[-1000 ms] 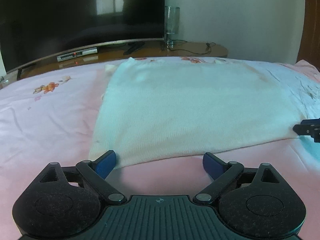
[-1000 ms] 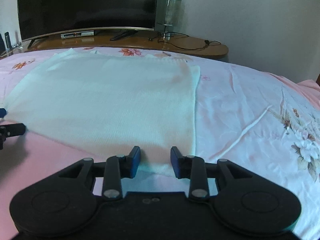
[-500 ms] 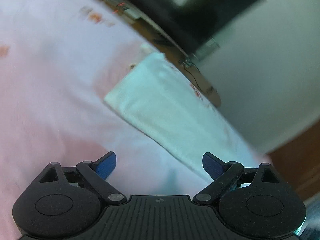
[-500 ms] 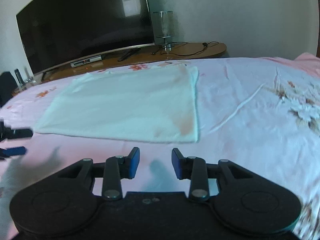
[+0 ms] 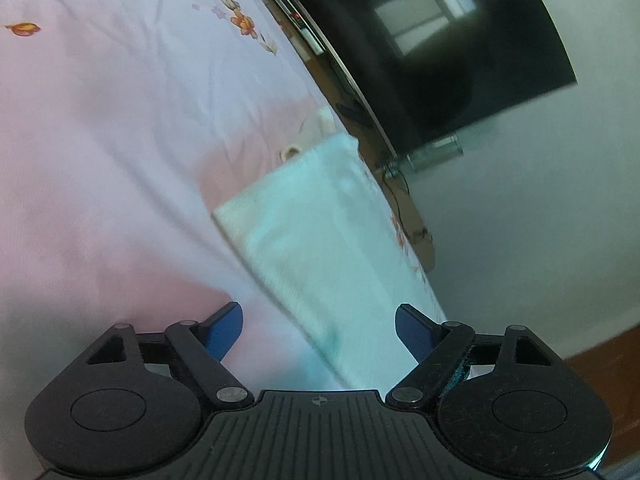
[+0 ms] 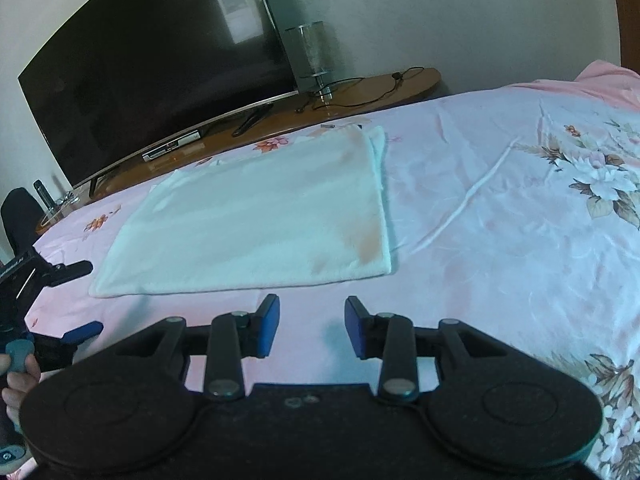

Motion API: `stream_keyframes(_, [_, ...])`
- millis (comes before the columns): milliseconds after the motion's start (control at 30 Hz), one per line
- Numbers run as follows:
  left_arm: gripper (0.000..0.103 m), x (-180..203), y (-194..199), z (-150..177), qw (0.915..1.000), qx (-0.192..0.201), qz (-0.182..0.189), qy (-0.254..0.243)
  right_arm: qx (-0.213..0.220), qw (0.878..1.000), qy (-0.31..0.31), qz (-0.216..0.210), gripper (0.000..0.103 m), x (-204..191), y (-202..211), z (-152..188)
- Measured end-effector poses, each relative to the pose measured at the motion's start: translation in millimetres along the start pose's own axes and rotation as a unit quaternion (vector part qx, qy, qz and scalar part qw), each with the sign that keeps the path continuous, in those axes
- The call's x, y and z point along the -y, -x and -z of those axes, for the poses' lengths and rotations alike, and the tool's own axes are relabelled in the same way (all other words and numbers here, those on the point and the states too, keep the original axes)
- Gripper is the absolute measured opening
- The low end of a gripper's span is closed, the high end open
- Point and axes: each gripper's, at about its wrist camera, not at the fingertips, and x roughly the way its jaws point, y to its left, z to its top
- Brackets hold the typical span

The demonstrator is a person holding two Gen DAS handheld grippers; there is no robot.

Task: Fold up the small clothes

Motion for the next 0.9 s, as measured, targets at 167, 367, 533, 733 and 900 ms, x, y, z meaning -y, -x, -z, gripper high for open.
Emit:
stream_keyframes(167, [0.075,7.5,-29.8,-12.3,0.9997,0.02,0.007,0.011,-0.005,1.0,0.001,-0.014,0.036,-5.7,-18.2,-6.6])
stream_keyframes(367, [0.009,-19.8,-57.7,-16.9,0.9958,0.041,0.026,0.078,-0.01,0.999,0.017,-0.03,0.036,-20.5,-45.1,-23.0])
stream_keyframes(533, [0.009,-12.3,-54.7,-1.6,0.9928,0.1,0.028,0.059,-0.005,0.998,0.023,-0.055,0.036,-30.3,-65.5,-37.7])
stream_keyframes(733, [0.032,-5.3,-58.5,-2.6,0.9849,0.136,0.037,0.1,0.004,0.996,0.034,-0.077,0.036,-45.7,-97.3,-58.3])
stream_keyframes(900, [0.033,6.6,-68.7,-12.2,0.991,0.119,0.018,0.058,0.005,0.995,0.038,-0.095,0.028,-60.5,-126.0,-74.2])
